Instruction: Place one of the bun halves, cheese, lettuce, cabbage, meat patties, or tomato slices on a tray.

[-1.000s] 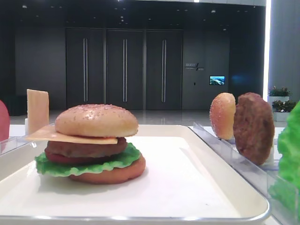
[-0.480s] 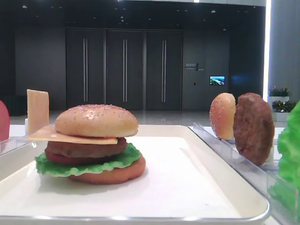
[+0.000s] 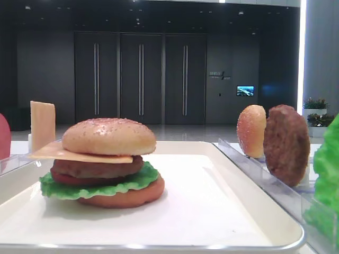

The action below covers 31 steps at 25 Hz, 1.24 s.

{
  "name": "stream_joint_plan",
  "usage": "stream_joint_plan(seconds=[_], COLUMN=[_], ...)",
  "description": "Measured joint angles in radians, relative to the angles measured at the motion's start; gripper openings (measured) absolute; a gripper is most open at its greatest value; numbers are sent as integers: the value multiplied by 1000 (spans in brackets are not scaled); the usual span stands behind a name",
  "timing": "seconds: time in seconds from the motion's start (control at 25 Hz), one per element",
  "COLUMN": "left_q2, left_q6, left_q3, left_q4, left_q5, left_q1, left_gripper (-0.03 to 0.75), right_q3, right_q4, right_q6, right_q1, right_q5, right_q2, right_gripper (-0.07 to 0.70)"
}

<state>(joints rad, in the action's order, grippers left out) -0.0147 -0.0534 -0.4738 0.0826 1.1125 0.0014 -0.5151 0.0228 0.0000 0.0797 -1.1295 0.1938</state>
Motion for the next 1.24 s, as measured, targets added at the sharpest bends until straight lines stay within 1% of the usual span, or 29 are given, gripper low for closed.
stream_joint_plan(seconds=[0.16,0.24,1.24], left_q2=[0,0,0], left_q6=[0,0,0], left_q3=[0,0,0], left_q4=[0,0,0], left_q5=[0,0,0], left_q1=[0,0,0], left_gripper=[391,391,391], right_q3=[4,5,8], right_q4=[0,0,15], right_q6=[0,0,-10], right_q1=[0,0,0], right_q5=[-1,-2,-4], right_q2=[-167,-197,-202], right_gripper=[418,410,402])
